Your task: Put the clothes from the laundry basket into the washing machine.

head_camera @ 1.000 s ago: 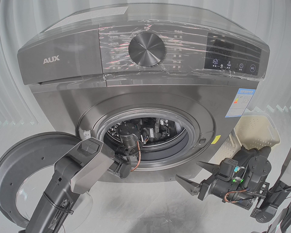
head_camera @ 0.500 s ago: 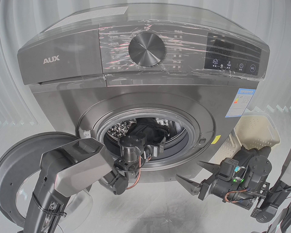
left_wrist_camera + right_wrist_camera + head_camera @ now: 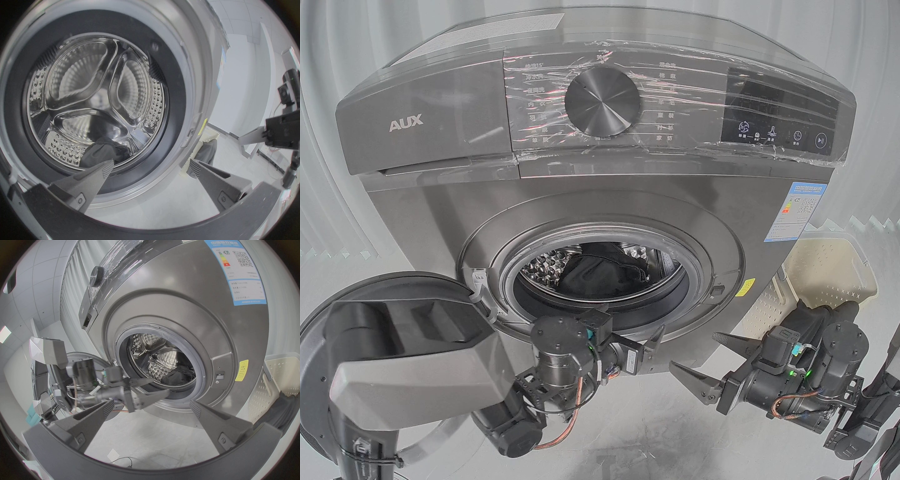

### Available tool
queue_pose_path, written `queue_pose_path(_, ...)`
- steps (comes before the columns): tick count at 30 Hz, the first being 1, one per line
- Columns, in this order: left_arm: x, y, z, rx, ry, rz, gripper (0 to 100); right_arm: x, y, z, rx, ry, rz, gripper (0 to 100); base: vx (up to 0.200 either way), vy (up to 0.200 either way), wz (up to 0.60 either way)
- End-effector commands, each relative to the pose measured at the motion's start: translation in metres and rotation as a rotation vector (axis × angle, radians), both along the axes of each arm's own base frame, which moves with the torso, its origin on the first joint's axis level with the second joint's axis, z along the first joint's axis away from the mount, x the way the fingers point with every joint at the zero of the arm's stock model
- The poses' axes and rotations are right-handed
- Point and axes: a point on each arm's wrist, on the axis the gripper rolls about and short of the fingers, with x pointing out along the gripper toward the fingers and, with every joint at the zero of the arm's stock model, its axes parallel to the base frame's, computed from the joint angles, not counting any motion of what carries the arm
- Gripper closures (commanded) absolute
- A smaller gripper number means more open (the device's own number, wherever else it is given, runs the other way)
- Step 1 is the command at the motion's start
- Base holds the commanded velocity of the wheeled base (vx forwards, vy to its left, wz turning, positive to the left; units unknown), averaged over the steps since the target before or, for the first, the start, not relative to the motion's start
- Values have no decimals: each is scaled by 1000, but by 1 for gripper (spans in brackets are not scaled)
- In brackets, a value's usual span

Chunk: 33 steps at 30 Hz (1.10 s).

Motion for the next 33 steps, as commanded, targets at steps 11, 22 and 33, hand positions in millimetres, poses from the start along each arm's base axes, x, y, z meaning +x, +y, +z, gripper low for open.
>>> queue_pose_path(11,-105,83,86,-131,-14,-61,0,-21,-51,18,19,-51,-128,0,0,0,0)
queue_pose_path(22,-137,128,90,-180,15,15,0,-32,-77,35,24,-102,-232,0,0,0,0)
queue_pose_path(33,-144,176,91,-115,-63,187,0,-71,-109,41,-16,-53,-333,0,-36,0,0)
